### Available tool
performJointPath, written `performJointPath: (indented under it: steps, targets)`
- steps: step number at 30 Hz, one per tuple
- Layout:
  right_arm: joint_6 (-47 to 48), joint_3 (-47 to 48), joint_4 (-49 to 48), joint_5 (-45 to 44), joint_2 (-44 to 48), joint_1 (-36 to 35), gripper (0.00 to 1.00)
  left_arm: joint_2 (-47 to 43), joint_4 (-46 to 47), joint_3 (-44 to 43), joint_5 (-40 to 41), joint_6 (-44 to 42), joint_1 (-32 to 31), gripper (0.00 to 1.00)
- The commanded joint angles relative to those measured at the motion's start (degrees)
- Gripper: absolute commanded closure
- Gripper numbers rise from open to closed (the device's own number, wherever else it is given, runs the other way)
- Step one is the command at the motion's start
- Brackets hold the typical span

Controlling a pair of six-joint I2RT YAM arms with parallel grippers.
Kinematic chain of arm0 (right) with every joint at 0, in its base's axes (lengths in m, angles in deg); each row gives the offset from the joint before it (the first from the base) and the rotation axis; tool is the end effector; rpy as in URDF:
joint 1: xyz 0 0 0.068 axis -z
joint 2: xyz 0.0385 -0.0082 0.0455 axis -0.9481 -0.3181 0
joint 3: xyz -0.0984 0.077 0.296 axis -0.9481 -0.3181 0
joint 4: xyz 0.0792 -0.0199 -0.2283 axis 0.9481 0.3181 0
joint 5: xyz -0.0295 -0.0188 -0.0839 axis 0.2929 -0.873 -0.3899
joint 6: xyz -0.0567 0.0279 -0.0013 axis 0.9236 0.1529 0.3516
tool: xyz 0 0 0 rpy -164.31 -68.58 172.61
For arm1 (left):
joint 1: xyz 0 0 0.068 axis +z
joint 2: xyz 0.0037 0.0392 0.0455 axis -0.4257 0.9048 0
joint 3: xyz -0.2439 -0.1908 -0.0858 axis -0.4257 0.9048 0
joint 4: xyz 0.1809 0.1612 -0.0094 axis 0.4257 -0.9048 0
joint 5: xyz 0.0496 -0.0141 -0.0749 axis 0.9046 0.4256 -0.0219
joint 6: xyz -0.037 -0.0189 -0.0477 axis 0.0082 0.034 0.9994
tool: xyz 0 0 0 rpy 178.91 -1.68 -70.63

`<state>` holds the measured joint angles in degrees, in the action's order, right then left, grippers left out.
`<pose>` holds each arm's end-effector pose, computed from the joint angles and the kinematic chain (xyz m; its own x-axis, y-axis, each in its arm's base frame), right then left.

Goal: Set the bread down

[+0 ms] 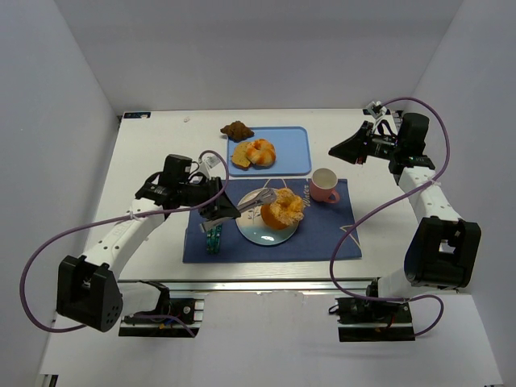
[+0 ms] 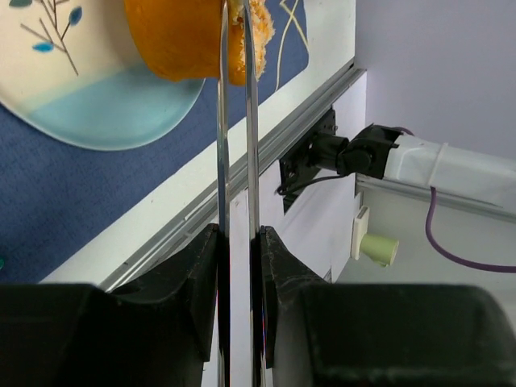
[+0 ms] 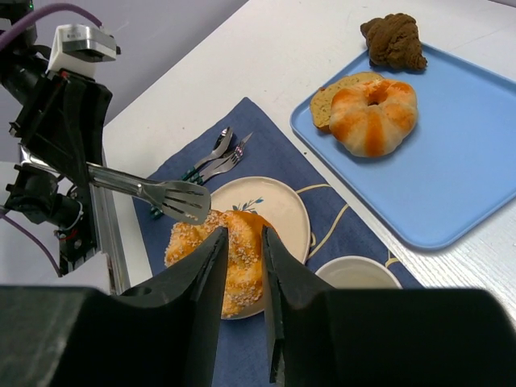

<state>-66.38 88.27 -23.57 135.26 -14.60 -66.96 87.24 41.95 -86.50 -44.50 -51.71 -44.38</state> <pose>0.3167 0.0201 0.3793 -0.3732 0.0761 -0.9246 -0.8186 0.4420 0.3667 0.1974 -0.1057 0.3160 -0.9676 -0.0574 -0.2460 0.1728 0.5600 -0.8103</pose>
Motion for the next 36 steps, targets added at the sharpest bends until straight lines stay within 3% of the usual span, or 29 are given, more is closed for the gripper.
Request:
performJointPath:
  steps: [1, 4, 7, 9, 11, 17, 25, 29, 31, 36]
  targets:
    - [0.5, 1.6, -0.4, 0.9, 1.6, 0.1, 0.71, -2.6, 0.6, 0.7, -2.6, -1.8, 0.4, 1.0]
    - [0.5, 1.5, -0.4, 0.9, 1.6, 0.1, 0.67, -1.9, -2.8, 1.2, -0.4, -3.7, 0.4, 0.98]
    - [0.5, 1.5, -0.3, 1.0, 1.7, 0.1, 0.64, -1.9, -5.3, 0.5, 3.4, -5.0, 0.4, 0.83]
    - [0.5, 1.4, -0.3, 1.0, 1.5, 0.0, 0.64, -2.3, -6.1, -0.2, 5.5, -5.4, 0.4, 0.66]
    - [0.5, 1.4, -0.3, 1.1, 1.5, 0.0, 0.64, -2.5, -7.2, -0.9, 6.9, -6.1, 0.4, 0.57]
    - [0.5, 1.5, -0.3, 1.2, 1.3, -0.2, 0.62, -3.8, -8.9, -2.4, 9.8, -6.8, 0.7, 0.48]
    - [0.3, 1.4, -0.3, 1.6, 1.1, -0.4, 0.62, -6.7, -12.8, -7.2, 14.1, -9.0, 5.8, 0.49]
    - [0.5, 1.5, -0.3, 1.7, 1.0, -0.4, 0.62, -7.2, -14.5, -9.7, 14.9, -11.8, 12.0, 0.56]
    - [1.5, 1.8, 0.3, 1.6, 1.0, -0.6, 0.62, -6.6, -15.7, -11.2, 21.8, -13.2, 12.2, 0.64]
    - [5.8, 3.1, 6.1, -0.4, 1.2, -1.6, 0.62, -0.5, -13.3, -11.8, 35.3, -18.1, 18.3, 0.7]
